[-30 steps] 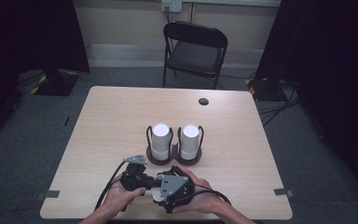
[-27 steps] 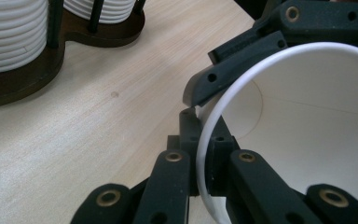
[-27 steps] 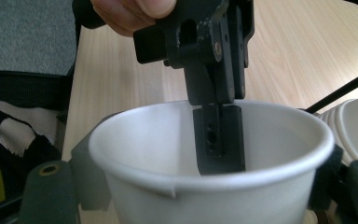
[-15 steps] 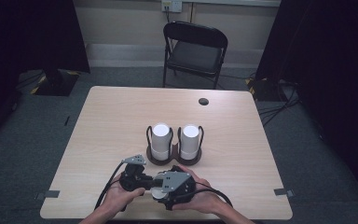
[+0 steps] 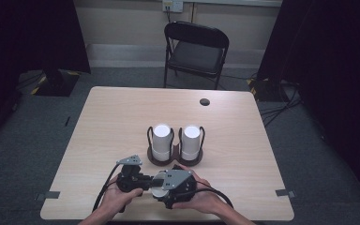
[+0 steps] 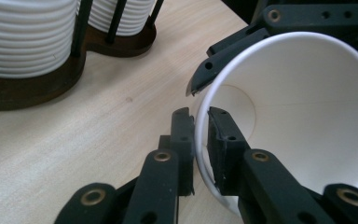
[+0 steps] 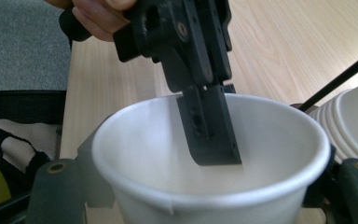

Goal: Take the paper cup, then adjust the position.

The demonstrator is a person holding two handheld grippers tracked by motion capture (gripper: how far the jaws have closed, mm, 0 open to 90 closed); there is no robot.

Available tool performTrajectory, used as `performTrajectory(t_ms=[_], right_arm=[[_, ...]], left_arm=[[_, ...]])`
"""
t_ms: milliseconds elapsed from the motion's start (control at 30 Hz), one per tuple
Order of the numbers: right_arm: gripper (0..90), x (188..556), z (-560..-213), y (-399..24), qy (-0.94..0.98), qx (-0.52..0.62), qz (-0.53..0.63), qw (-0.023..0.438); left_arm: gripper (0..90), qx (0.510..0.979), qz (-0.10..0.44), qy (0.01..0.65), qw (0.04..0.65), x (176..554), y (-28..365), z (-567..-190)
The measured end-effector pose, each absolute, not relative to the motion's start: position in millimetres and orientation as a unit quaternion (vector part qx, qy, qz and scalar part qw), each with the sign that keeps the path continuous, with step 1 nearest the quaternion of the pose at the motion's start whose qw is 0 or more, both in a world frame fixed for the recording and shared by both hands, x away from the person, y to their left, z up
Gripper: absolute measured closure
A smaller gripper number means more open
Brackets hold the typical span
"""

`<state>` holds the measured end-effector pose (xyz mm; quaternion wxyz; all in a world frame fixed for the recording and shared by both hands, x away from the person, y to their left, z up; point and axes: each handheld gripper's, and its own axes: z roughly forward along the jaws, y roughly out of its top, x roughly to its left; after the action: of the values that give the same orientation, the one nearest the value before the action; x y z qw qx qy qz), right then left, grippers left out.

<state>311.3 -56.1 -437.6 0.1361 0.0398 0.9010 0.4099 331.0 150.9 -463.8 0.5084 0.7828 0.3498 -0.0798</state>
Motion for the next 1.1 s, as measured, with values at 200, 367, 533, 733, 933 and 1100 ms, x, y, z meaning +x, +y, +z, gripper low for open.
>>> performTrajectory(t_ms=[200,367,533,733,933,1100], right_arm=[[26.8,314.8,-436.9,-60.3,0.899,0.054,0.413,0.136],[26.8,319.2,-436.3,-64.8,0.897,0.069,0.415,0.136],[26.7,323.2,-436.5,-68.4,0.893,0.084,0.422,0.131],[26.8,325.4,-436.2,-77.0,0.891,0.095,0.424,0.135],[26.9,329.6,-438.3,-88.2,0.885,0.118,0.431,0.128],[26.8,333.6,-436.1,-97.2,0.875,0.144,0.446,0.125]], left_arm=[[79.1,0.777,-0.067,0.346,0.523,330.0,156.4,-460.6],[73.5,0.767,-0.063,0.347,0.535,329.0,160.3,-460.0],[71.1,0.762,-0.052,0.345,0.546,327.5,163.6,-457.3],[61.6,0.749,-0.022,0.353,0.559,326.4,167.9,-454.4],[43.1,0.753,0.019,0.368,0.545,326.9,167.7,-454.4],[31.5,0.767,0.045,0.377,0.517,329.2,168.6,-455.0]])
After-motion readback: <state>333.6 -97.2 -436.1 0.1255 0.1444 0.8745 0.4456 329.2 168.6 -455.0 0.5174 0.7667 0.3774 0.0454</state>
